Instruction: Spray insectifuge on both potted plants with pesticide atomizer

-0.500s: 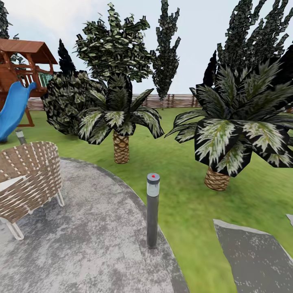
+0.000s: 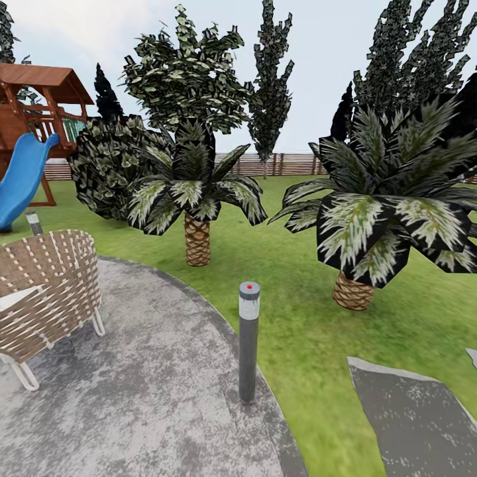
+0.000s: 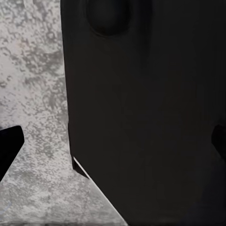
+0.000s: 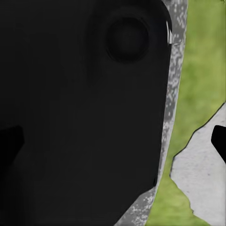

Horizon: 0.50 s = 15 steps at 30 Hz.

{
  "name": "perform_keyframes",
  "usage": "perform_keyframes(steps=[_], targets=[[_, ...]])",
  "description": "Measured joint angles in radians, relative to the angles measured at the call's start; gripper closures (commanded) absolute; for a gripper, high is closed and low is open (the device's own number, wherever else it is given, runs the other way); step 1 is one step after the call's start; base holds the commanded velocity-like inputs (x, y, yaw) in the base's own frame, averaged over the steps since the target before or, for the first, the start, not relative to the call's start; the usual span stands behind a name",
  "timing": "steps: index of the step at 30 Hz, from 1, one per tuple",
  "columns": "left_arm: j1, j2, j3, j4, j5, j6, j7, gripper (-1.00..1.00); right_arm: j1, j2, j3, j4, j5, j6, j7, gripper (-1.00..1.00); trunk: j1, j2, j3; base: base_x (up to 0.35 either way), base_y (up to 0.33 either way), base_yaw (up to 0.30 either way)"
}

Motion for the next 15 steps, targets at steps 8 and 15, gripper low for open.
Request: perform_keyframes(steps=[8,15], targets=[[0.045,0.001,-0.001,-0.01,-0.006,0.002,0.003,-1.0,0.0,-0.002,-0.004,-0.002,-0.003,-0.045,0.0,-1.0,0.0,0.0,0.0,-0.282,-0.13,0.0],[0.051,0.001,-0.002,-0.035,-0.008,0.002,0.002,-1.0,0.0,0.0,-0.003,-0.002,-0.003,-0.055,-0.004,-1.0,0.0,0.0,0.0,-0.297,-0.163,0.0]])
